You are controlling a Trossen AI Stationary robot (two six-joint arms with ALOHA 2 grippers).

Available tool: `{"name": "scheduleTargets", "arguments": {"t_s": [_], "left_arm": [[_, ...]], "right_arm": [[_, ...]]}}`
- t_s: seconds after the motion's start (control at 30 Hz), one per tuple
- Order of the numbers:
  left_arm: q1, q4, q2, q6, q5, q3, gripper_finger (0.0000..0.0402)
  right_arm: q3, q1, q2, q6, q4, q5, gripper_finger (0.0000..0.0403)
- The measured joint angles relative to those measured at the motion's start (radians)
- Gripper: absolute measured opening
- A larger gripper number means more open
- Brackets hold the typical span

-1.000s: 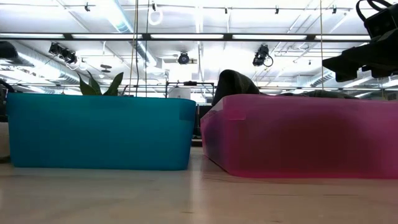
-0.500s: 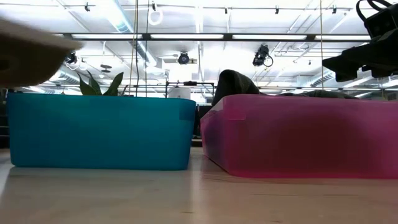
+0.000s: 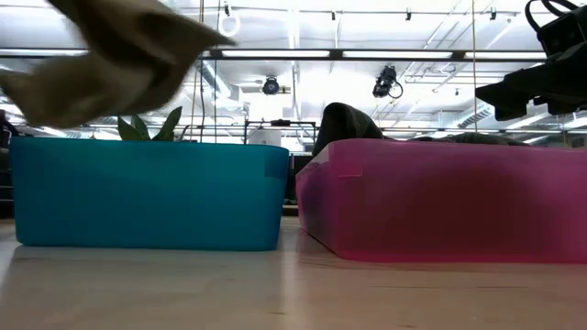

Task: Pick & Place hat
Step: Put the bottom brown cap into the blue bin

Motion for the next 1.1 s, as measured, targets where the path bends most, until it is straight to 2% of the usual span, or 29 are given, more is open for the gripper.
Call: {"name": "scheduleTargets", "arguments": {"t_s": [0.1,0.2,0.3,0.83,1.1], "left_arm": [[0.056,0.125,0.0,0.076,-0.005,0.0,0.0003],[0.11,0.249,0.016,0.16,0.058,0.0,0.0003],[0.152,0.294,0.043,0.196,0.075,0.0,0.0003],[0.314,0.277,0.21,0.217,0.207,-0.001,0.0013],[0.322,0.246,0.206,0.222,0.185,-0.001,0.0036]], "right_arm": [[0.0,0.0,0.0,0.0,0.0,0.0,0.0224],[0.0,0.0,0.0,0.0,0.0,0.0,0.0224],[0.0,0.0,0.0,0.0,0.0,0.0,0.0224],[0.0,0.0,0.0,0.0,-0.001,0.0,0.0224],[0.0,0.0,0.0,0.0,0.0,0.0,0.0224]]}}
